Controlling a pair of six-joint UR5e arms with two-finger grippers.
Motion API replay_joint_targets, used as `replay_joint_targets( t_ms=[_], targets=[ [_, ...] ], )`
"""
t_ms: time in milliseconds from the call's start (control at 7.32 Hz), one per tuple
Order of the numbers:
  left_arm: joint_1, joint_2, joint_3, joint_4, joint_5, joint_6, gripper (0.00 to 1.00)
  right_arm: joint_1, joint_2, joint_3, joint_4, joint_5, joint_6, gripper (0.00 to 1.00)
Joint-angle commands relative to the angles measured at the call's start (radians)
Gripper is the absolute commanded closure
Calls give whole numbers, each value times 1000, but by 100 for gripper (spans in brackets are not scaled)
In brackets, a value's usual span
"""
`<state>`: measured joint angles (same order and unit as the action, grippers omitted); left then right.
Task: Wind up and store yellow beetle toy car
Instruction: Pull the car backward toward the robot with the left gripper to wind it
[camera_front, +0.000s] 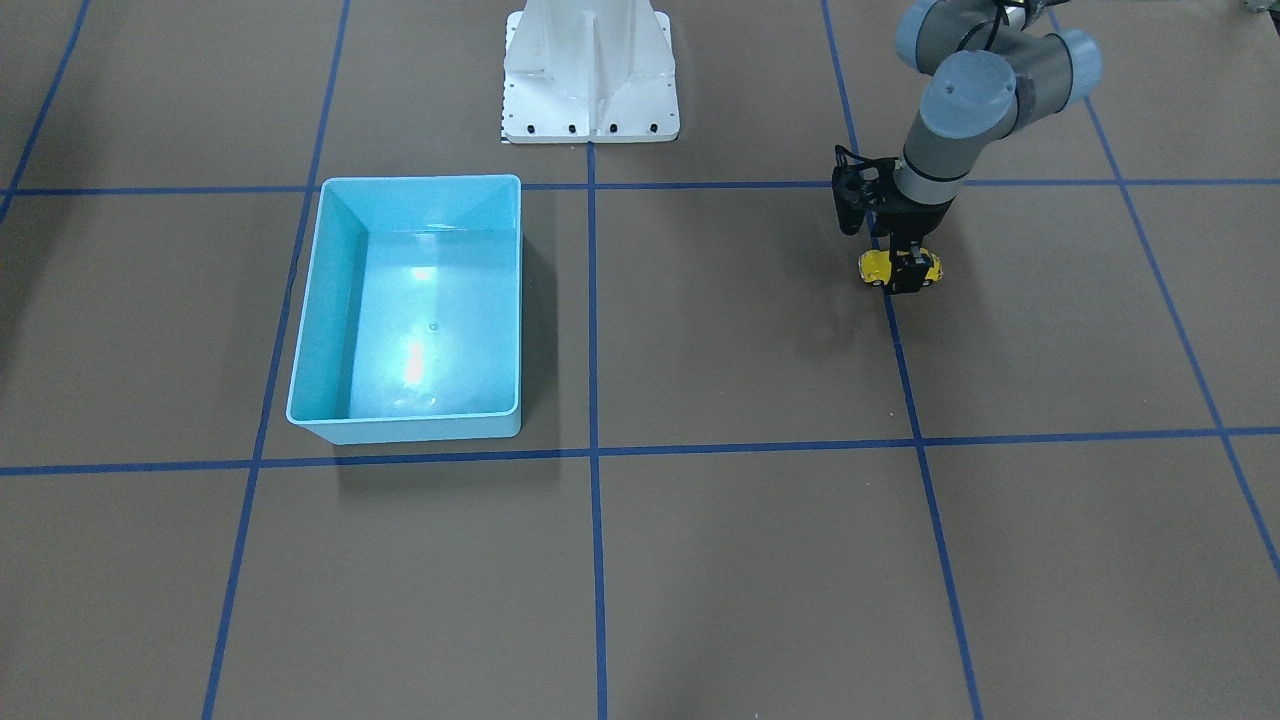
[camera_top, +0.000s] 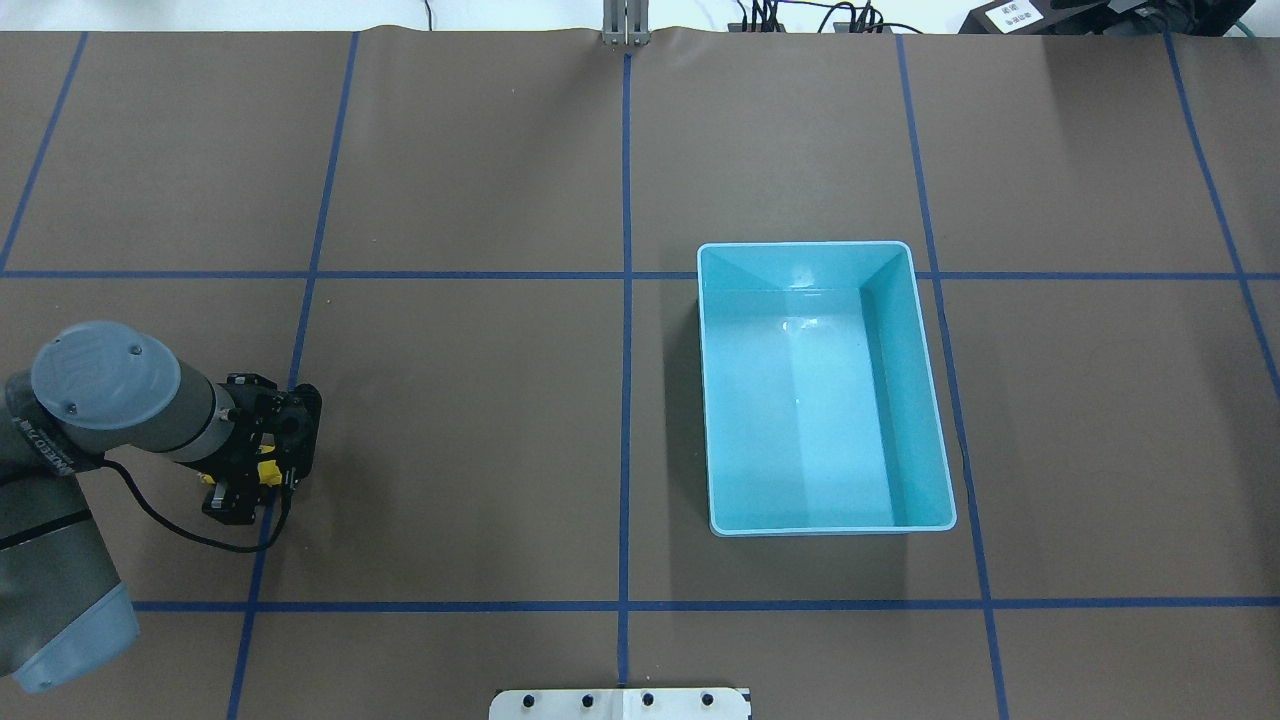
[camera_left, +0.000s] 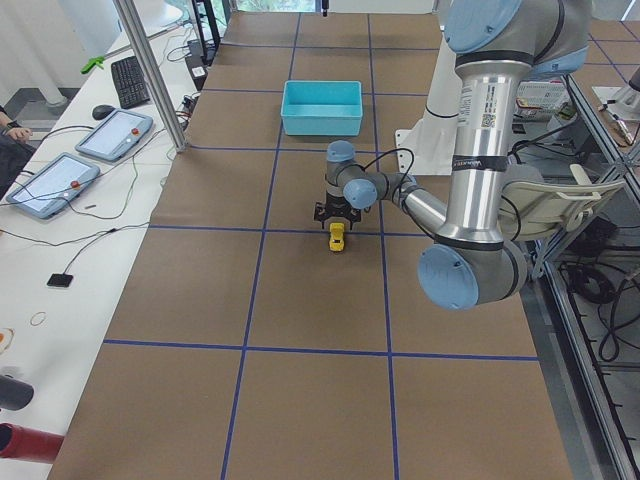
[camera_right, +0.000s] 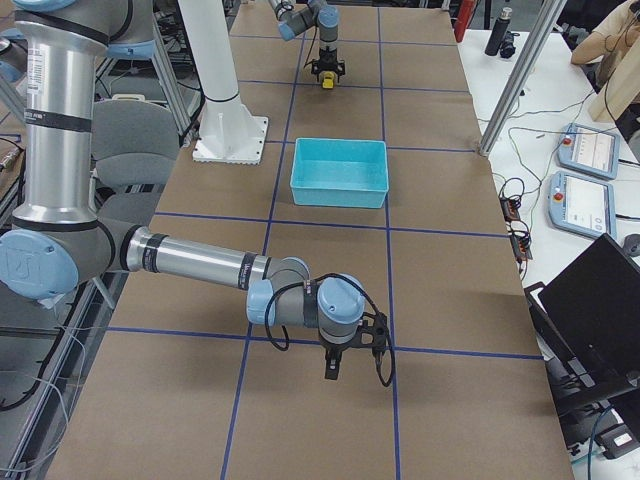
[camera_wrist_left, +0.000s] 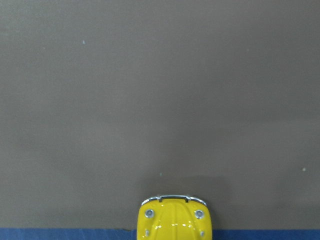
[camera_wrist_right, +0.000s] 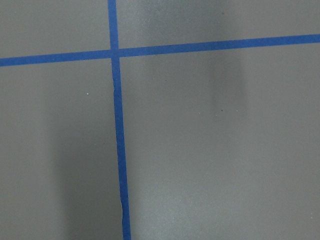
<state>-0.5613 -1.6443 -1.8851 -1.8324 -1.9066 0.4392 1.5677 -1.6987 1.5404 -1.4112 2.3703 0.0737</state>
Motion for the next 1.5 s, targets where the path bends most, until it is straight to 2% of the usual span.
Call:
replay_joint_targets(
  t_ms=[0, 273, 410, 683, 1093, 1366],
  targets=[
    [1, -3, 15, -19, -2, -2, 0, 0, 1, 7, 0, 1, 0, 0],
    [0, -3, 14, -19, -11, -2, 2, 0, 1, 4, 0, 1, 3, 0],
    [0, 4, 11, -21, -40, -2, 14, 0, 1, 4, 0, 1, 3, 0],
    [0, 9, 9, -21, -42, -4, 24, 0, 1, 0, 0, 1, 2, 0],
    [-2, 12, 4, -21, -43, 1, 52, 0, -1, -2, 0, 0, 1, 0],
    [-8, 14, -2, -27, -43, 7, 65, 0, -1, 0, 0, 1, 1, 0]
  ],
)
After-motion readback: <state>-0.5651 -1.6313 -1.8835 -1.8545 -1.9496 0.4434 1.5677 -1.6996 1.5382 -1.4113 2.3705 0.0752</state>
